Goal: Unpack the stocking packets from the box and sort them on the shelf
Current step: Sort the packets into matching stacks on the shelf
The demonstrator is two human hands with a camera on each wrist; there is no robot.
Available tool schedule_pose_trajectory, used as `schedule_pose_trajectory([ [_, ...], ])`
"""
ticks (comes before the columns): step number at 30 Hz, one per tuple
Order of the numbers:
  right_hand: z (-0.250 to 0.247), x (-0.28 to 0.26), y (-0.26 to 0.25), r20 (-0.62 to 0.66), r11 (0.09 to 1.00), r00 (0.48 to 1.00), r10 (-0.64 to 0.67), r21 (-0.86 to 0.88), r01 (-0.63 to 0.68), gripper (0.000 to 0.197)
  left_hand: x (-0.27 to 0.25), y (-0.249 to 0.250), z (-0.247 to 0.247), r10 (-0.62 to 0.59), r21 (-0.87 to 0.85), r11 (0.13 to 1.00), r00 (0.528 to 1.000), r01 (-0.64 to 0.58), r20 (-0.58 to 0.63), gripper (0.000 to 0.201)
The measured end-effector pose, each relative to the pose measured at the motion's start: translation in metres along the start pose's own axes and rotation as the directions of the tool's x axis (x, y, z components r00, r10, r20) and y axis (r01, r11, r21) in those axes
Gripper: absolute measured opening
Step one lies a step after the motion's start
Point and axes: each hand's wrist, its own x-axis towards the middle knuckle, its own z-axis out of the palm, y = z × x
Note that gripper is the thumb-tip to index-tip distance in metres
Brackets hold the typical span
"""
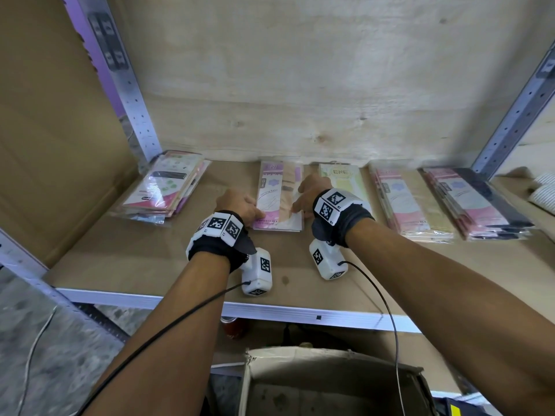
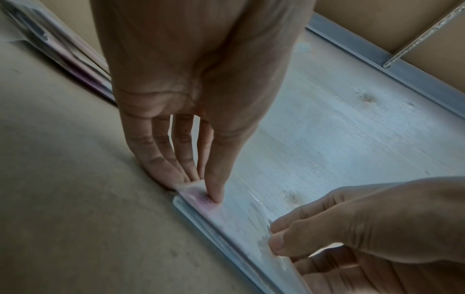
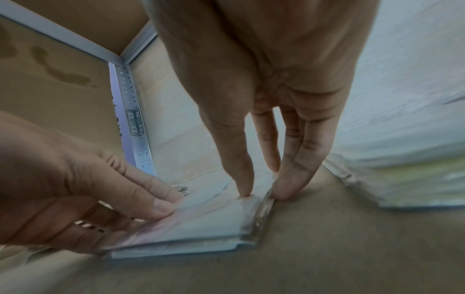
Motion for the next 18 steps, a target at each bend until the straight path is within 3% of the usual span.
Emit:
schedule_pose_trajectory([
  [4, -0.004, 0.0, -0.003, 0.055, 0.999, 0.998, -0.013, -0.036, 0.015, 0.043, 0.001, -0.001, 0.001, -0.001, 0.0, 1.0, 1.0, 0.001, 0.008, 0.022],
  [6, -0.005, 0.0, -0.005, 0.071, 0.999, 0.997, -0.02, -0.035, 0.022, 0.046, 0.002, -0.002, 0.0, -0.001, -0.003, 1.0, 1.0, 0.001, 0.009, 0.02],
  [7, -0.006, -0.001, -0.005, 0.073, 0.999, 0.997, -0.028, -0.043, 0.031, 0.035, 0.003, -0.002, 0.0, -0.001, -0.006, 1.0, 1.0, 0.001, 0.01, 0.019],
  [9, -0.007, -0.002, -0.006, 0.074, 0.997, 0.997, -0.024, -0.076, 0.03, 0.039, 0.002, -0.003, -0.004, 0.001, -0.034, 0.999, 1.0, -0.001, 0.011, 0.019],
  [11, -0.011, -0.006, -0.008, 0.043, 0.996, 0.999, -0.026, -0.089, 0.03, 0.027, 0.002, -0.003, -0.013, 0.027, -0.025, 0.999, 1.0, -0.027, -0.011, 0.021],
  [14, -0.018, -0.006, -0.014, -0.029, 0.992, 0.998, -0.061, -0.111, 0.057, 0.05, 0.001, -0.004, -0.041, 0.084, 0.002, 0.996, 0.991, -0.084, -0.107, 0.028],
  [18, -0.021, -0.012, -0.039, -0.088, 0.978, 0.983, -0.162, -0.146, 0.148, 0.047, -0.004, -0.01, -0.089, 0.114, 0.064, 0.993, 0.95, -0.099, -0.291, 0.021],
])
